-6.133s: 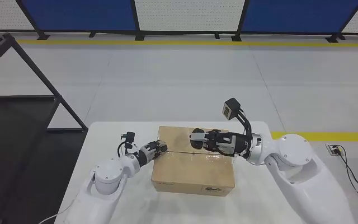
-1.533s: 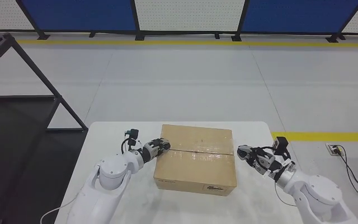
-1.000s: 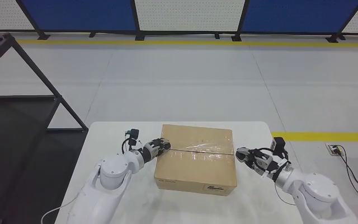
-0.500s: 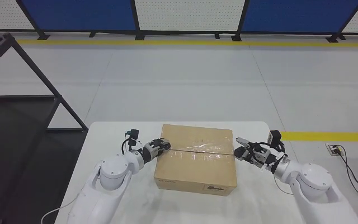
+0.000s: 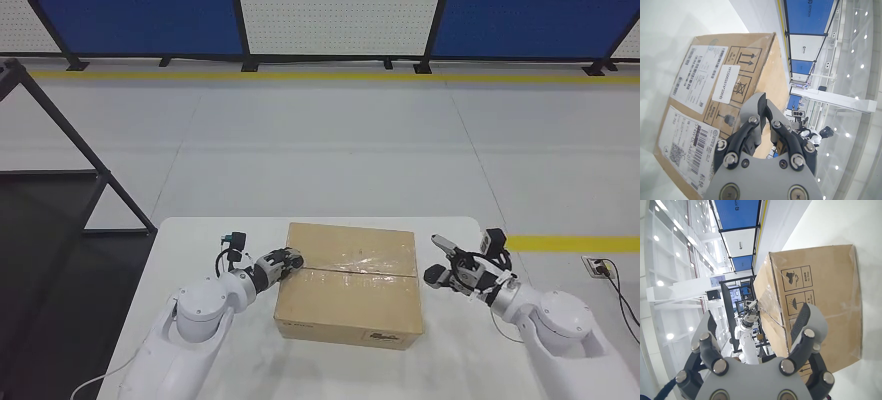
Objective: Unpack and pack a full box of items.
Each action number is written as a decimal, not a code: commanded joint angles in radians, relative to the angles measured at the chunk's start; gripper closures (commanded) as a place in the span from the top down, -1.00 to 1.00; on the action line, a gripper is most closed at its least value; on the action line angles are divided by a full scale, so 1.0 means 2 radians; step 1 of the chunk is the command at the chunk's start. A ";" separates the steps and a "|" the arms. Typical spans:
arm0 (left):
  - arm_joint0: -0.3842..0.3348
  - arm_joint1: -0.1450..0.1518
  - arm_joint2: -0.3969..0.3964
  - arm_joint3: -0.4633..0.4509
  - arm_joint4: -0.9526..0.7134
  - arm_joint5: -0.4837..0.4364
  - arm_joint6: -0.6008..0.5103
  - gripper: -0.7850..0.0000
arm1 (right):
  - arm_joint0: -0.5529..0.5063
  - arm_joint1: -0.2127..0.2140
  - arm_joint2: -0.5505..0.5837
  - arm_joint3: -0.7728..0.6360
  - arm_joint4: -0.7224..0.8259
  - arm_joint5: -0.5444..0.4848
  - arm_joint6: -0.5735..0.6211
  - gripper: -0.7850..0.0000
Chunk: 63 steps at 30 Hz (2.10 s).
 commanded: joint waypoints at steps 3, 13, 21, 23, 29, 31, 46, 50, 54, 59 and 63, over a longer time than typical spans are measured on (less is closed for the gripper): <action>0.001 0.000 0.000 -0.002 0.002 -0.001 -0.001 -1.00 | 0.022 0.000 -0.009 0.029 -0.019 -0.021 0.030 1.00; 0.005 0.001 -0.003 -0.006 0.002 0.000 0.000 -1.00 | 0.070 -0.007 -0.046 0.087 -0.041 -0.064 0.052 -0.19; 0.006 0.002 -0.003 -0.009 0.003 0.001 0.000 -1.00 | 0.087 -0.009 -0.058 0.106 -0.064 -0.067 0.054 -0.52; 0.007 0.002 -0.003 -0.010 0.003 0.001 0.000 -1.00 | 0.088 -0.009 -0.059 0.107 -0.070 -0.068 0.053 -0.56; 0.007 0.002 -0.002 -0.010 0.005 0.002 -0.001 -1.00 | 0.087 -0.009 -0.063 0.101 -0.086 -0.068 0.051 -0.86; 0.006 0.002 -0.002 -0.010 0.004 0.002 -0.002 -1.00 | 0.086 -0.009 -0.064 0.097 -0.091 -0.067 0.048 -0.83; 0.006 0.002 -0.003 -0.009 0.002 0.000 -0.001 -1.00 | 0.068 -0.005 -0.050 0.063 -0.104 -0.071 0.033 -0.29; 0.005 0.002 -0.003 -0.008 0.002 0.001 -0.002 -1.00 | 0.059 -0.004 -0.046 0.051 -0.112 -0.084 0.017 -0.35; 0.005 0.002 -0.004 -0.008 0.001 0.001 -0.002 -1.00 | 0.054 -0.003 -0.044 0.043 -0.118 -0.091 0.015 -0.25; 0.004 0.002 -0.004 -0.007 0.000 0.001 -0.001 -1.00 | 0.059 -0.003 -0.046 0.045 -0.134 -0.087 0.021 -0.04; 0.004 0.002 -0.003 -0.007 0.000 0.001 -0.001 -1.00 | 0.061 -0.002 -0.046 0.046 -0.147 -0.083 0.019 1.00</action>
